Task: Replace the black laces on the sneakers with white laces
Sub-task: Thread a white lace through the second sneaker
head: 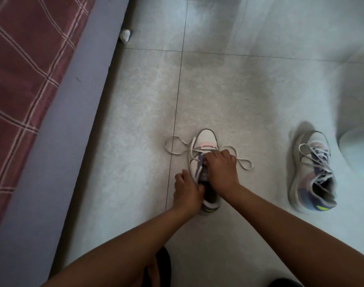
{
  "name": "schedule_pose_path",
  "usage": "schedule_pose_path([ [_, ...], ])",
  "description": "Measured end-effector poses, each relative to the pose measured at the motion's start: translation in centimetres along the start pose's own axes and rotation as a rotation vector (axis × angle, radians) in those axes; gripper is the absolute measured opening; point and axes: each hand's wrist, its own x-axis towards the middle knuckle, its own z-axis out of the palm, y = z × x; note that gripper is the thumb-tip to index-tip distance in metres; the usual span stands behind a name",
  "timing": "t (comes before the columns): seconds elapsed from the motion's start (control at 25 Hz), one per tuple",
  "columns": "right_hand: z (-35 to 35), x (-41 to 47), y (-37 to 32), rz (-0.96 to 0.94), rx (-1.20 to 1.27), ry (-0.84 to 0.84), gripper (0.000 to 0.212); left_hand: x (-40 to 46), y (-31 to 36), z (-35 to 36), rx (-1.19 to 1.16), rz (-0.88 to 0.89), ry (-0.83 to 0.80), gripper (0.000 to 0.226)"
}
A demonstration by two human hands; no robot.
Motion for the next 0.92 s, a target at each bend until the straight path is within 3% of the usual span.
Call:
schedule_pose_path([
  [0.28, -1.5, 1.5, -0.4, -0.079, -0.2, -0.199, 0.031, 0.6, 0.7, -0.4, 0.123, -0.002, -0.074, 0.041],
  [0.48, -1.7, 2.2, -1.8, 0.005, -0.088, -0.33, 0.035, 0.9, 1.5, -0.4, 0.23, -0.05, -0.055, 0.037],
  [0.6, -2.7, 3.7, -1.5, 0.065, 0.0, -0.559, 0.047, 0.9, 1.7, 0.0, 0.301, -0.078, -0.043, 0.036],
  [0.68, -3.5, 4.3, -1.0, 0.027, 0.011, -0.662, 0.038, 0.9, 1.7, 0.1, 0.334, -0.089, -0.04, 0.037],
  [0.92, -5.9, 5.5, 0.1, 0.027, 0.174, -0.714, 0.022, 0.9, 1.6, -0.1, 0.327, -0.077, -0.072, 0.038],
])
